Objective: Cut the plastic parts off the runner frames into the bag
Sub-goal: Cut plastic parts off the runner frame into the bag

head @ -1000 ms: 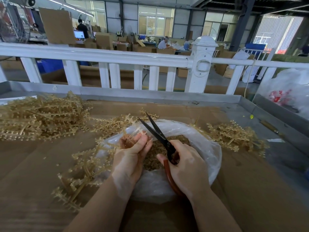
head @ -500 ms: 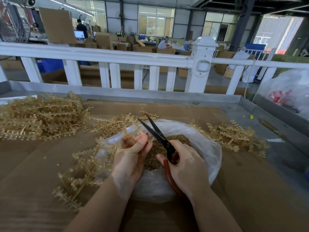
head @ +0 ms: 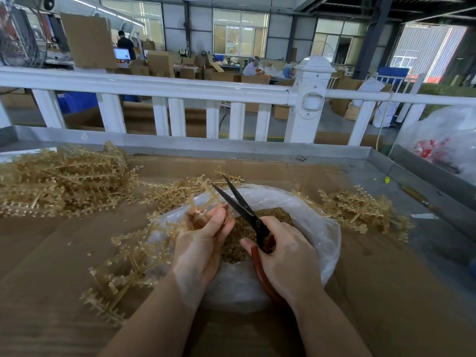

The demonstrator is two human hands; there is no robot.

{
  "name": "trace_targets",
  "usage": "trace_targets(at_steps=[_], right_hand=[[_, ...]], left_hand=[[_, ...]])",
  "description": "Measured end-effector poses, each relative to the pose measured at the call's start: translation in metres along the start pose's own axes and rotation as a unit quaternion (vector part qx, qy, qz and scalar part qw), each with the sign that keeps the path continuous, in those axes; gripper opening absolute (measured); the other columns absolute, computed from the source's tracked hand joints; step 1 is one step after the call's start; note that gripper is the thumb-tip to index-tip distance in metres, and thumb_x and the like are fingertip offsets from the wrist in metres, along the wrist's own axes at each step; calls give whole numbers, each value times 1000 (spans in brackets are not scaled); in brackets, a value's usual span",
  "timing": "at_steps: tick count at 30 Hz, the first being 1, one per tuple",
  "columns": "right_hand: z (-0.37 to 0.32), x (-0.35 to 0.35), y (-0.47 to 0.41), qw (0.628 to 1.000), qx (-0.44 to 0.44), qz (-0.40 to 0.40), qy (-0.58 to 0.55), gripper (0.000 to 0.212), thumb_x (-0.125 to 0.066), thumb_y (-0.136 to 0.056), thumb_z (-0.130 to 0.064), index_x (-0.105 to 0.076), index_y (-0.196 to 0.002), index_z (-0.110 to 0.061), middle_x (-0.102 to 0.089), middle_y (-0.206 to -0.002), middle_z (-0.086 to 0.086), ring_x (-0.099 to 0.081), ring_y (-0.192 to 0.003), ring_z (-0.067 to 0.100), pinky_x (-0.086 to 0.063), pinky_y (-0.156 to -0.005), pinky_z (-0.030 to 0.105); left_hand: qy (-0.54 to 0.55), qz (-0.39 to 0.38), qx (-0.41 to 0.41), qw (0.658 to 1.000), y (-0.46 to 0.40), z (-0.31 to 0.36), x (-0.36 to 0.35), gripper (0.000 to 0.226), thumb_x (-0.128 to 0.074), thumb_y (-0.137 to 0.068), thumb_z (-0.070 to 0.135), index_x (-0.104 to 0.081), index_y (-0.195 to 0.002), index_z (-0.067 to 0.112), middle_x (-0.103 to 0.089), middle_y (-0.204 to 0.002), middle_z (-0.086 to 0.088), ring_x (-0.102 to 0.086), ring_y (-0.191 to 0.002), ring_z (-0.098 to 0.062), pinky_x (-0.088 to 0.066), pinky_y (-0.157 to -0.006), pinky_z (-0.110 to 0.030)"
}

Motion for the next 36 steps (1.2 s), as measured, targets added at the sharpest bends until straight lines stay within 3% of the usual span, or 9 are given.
trace_targets(at_steps=[4, 8, 11, 14, 17, 22, 29, 36], right_hand=[[-3, 0, 0, 1000, 14, -10, -14, 37, -58, -80, -56, -61, -106, -31, -63, -89, -14, -56, -86, 5, -43, -75, 15], [-6, -3, 1, 999, 29, -30, -4, 35, -59, -80, -56, -60, -106, -32, -62, -88, -14, -56, -87, 7, -44, -74, 19], [-9, -2, 3, 999, 37, -27, 8, 38, -59, -79, -56, -60, -108, -31, -63, -88, -13, -57, -86, 9, -47, -74, 23], [-9, -2, 3, 999, 38, -28, 20, 39, -61, -80, -55, -61, -110, -30, -64, -89, -12, -58, -86, 10, -47, -74, 23], [-8, -3, 2, 998, 39, -31, 29, 40, -58, -81, -57, -61, -111, -30, -64, -89, -11, -58, -85, 10, -47, -74, 22], [-10, -1, 3, 998, 50, -18, 33, 43, -54, -80, -59, -62, -109, -29, -64, -86, -11, -58, -83, 10, -44, -71, 18], [-12, -3, 4, 998, 58, -23, 33, 44, -50, -80, -61, -60, -109, -30, -63, -88, -11, -57, -86, 12, -50, -72, 24], [-12, -2, 3, 998, 53, -14, 32, 47, -46, -80, -63, -62, -108, -29, -64, -88, -11, -58, -85, 10, -45, -72, 19]], left_hand=[[25, 12, 19, 999, -2, -1, 4, 47, -65, -65, -3, -53, -107, 15, -70, -90, -12, -73, -75, -18, -55, -53, -19], [20, 22, 16, 999, -2, -1, 7, 39, -63, -72, -6, -53, -101, 18, -71, -67, -3, -72, -66, -15, -54, -50, -19], [28, 44, 13, 999, -2, -1, 12, 39, -60, -79, -10, -52, -103, 20, -68, -77, -6, -71, -65, -14, -55, -51, -20], [38, 45, 12, 998, -3, -1, 12, 42, -58, -80, -11, -50, -106, 21, -68, -81, -8, -71, -65, -14, -59, -56, -24], [35, 40, 6, 999, -2, 1, 10, 42, -56, -83, -10, -48, -110, 20, -71, -68, -4, -71, -64, -13, -58, -66, -28], [42, 63, 23, 997, 2, 0, 10, 32, -54, -86, -9, -51, -95, 22, -70, -59, -3, -70, -58, -13, -56, -50, -21], [39, 79, 23, 996, 2, 1, 13, 33, -51, -89, -9, -52, -93, 24, -70, -58, -4, -70, -56, -12, -55, -47, -19], [35, 50, 19, 998, 0, -1, 9, 39, -48, -86, -15, -52, -89, 23, -71, -60, -5, -71, -59, -15, -54, -46, -21]])
Point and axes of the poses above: each hand's wrist, its own y-axis away from the middle knuckle, its own x-axis out of the back of the hand, z = x × y, the point moved 9 cm from there along -y, towards the middle knuckle
